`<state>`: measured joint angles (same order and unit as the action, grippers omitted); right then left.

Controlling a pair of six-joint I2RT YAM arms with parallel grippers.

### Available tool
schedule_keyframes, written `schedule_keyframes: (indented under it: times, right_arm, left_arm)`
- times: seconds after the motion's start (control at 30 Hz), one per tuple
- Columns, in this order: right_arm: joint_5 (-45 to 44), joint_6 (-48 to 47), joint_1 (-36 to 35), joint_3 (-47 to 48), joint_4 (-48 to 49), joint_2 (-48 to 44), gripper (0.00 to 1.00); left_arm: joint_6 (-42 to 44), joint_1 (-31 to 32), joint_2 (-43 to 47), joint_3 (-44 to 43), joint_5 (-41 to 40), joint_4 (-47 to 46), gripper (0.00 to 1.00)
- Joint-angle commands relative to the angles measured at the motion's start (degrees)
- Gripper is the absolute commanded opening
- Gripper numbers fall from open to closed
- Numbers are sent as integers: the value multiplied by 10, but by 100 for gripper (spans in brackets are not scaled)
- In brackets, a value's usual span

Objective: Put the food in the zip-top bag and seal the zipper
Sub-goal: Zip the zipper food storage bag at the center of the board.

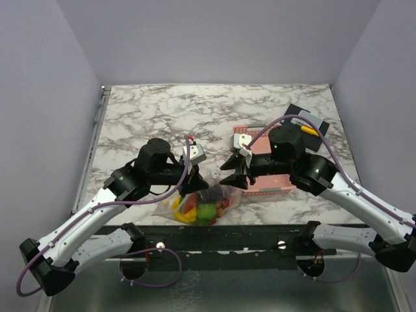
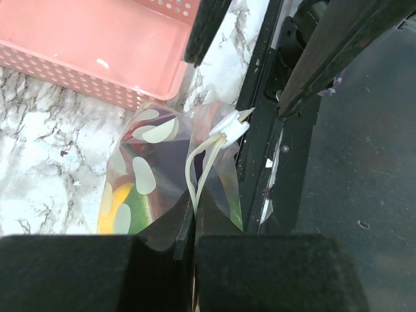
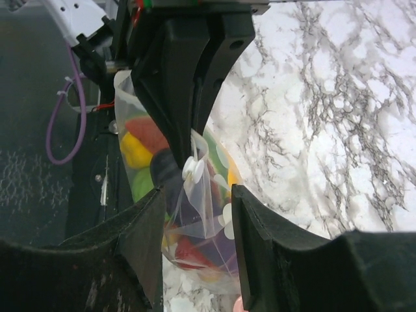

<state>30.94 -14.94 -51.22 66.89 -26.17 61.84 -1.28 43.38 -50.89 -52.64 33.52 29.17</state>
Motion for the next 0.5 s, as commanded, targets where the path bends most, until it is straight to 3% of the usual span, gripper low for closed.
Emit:
schedule_keyframes:
  times: [0.0,0.47]
  right_arm:
    - [58,-21,-3,-40,53,-27,50]
    - [59,-9,-3,-69,99,-9,47]
  left_arm:
    - [4,3,10,-31,39,0,0]
    - [1,3,10,-52,52,7,0]
